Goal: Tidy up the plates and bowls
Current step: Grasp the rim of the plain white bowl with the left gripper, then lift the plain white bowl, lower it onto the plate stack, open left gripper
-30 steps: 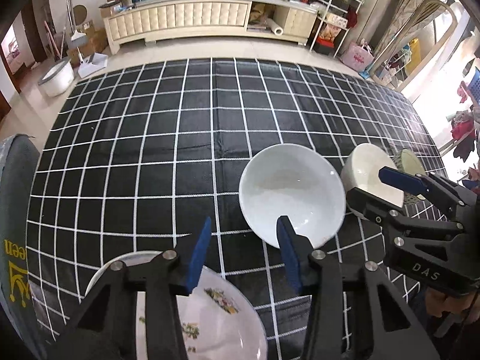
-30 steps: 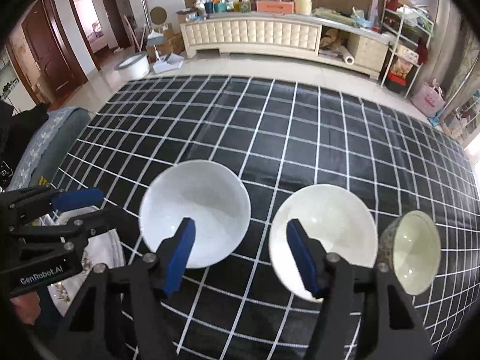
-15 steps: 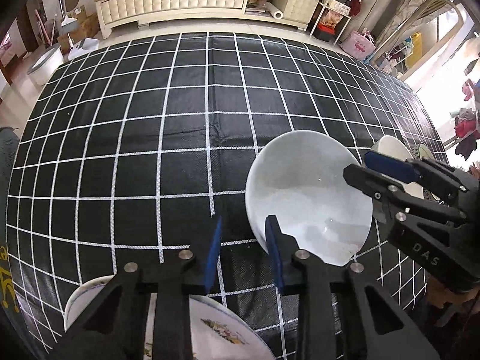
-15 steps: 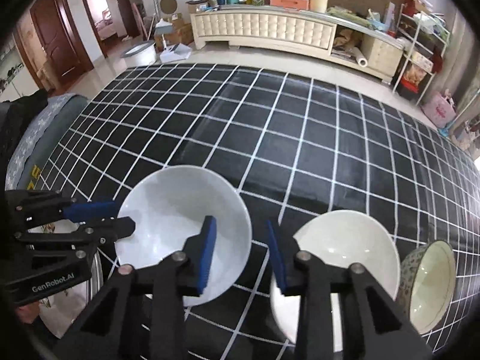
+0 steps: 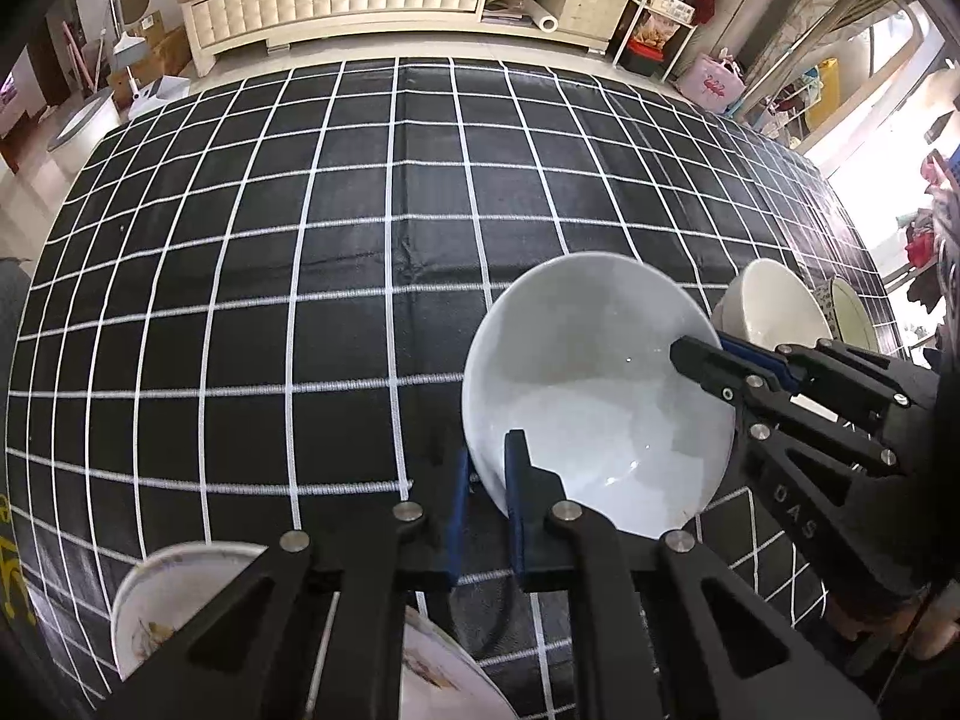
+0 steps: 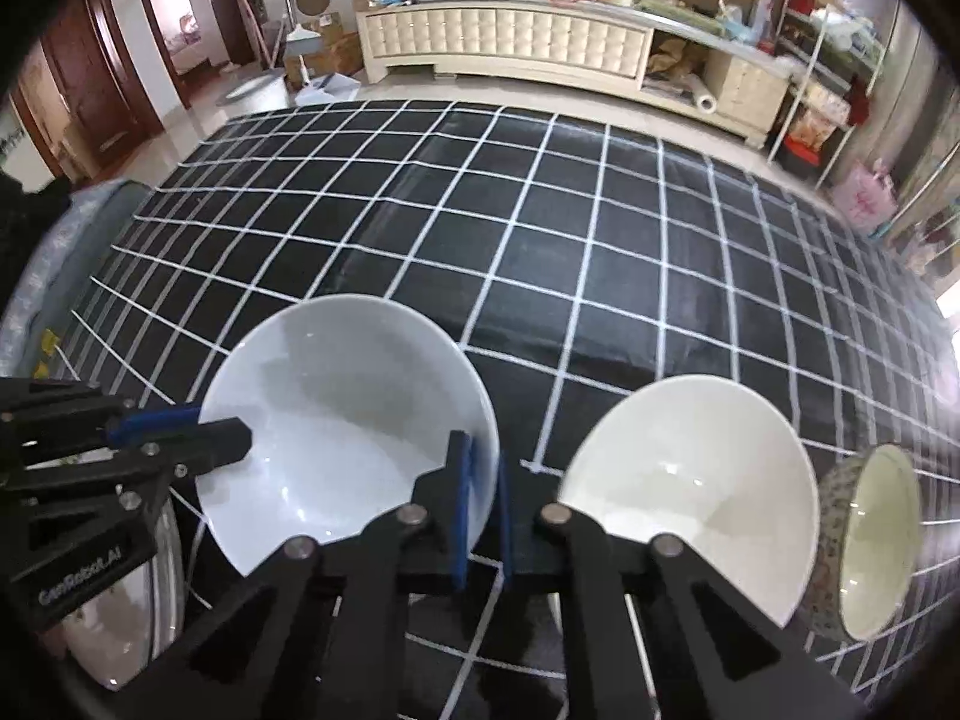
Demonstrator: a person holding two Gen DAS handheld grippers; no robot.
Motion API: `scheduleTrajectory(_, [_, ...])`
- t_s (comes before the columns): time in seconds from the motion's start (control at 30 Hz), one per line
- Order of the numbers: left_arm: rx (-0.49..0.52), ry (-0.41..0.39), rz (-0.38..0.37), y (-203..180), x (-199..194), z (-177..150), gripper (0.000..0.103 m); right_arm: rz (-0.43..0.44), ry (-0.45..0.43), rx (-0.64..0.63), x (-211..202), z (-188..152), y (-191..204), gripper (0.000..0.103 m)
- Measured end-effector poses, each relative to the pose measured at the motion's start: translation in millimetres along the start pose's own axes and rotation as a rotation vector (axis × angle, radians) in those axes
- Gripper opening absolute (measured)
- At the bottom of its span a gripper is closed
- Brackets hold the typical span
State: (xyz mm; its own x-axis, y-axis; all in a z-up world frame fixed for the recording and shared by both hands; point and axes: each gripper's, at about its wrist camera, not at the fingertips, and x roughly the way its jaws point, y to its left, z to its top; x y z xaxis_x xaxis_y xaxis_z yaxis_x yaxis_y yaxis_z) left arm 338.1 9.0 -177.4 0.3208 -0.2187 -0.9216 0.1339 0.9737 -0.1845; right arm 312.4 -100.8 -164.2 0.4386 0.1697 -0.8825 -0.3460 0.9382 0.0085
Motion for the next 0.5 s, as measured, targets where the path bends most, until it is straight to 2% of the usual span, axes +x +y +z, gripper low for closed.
scheduleTrajectory(0.13, [-0.016,0.013,-0.014,-4,-12,-12,0.01,-0.004,-0.018,0.037,-19,-3,1,0.011])
scheduleTrajectory(0.37, [-0.021,-0.034,-0.013,-12,-55,-32,0.01,0.014,-0.05,0.065,-57,-17,6,0.011])
scheduleTrajectory(0.5, [0.004,-0.051,-0.004,-23,-71,-44,0.01,-0.005,-0.075,0.065,-74,-24,12,0.011])
